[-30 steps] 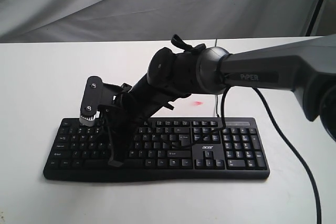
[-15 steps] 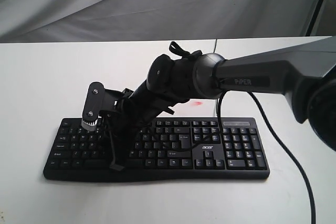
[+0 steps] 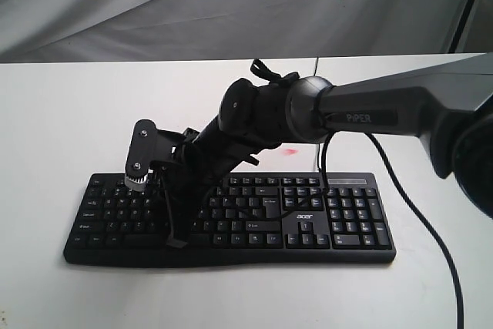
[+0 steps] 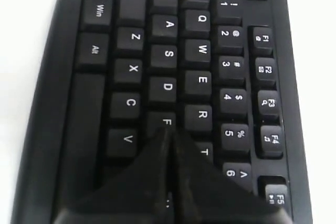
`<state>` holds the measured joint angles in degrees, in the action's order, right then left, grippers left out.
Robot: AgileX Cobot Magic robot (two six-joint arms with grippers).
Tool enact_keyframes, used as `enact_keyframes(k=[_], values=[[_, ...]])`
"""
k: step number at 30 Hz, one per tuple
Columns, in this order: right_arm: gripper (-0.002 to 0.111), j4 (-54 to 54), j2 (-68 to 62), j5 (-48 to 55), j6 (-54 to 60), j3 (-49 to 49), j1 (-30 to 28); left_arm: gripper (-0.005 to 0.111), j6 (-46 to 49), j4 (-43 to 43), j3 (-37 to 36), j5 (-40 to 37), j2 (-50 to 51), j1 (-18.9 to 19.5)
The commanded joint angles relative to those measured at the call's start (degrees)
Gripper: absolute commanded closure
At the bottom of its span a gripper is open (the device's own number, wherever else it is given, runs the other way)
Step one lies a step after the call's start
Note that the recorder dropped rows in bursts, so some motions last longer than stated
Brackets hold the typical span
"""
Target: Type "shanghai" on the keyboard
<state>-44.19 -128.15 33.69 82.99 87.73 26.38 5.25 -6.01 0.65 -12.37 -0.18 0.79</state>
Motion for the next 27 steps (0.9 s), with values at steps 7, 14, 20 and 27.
enact_keyframes(k=[7, 14, 20, 27], values=[[0.108, 0.26, 0.25, 0.98, 0.04, 0.36, -0.24, 0.106, -0.07, -0.23, -0.03, 0.14, 0.18, -0.23], [0.108, 0.26, -0.52, 1.12, 0.14, 0.36, -0.34, 0.106, -0.07, -0.23, -0.03, 0.14, 0.18, -0.23], [0.108, 0.26, 2.4, 1.12, 0.14, 0.36, -0.34, 0.106, -0.07, -0.23, -0.03, 0.14, 0.18, -0.23], [0.108, 0.26, 2.91, 1.12, 0.04, 0.36, -0.34, 0.106, -0.07, -0.23, -0.03, 0.14, 0.18, -0.23]])
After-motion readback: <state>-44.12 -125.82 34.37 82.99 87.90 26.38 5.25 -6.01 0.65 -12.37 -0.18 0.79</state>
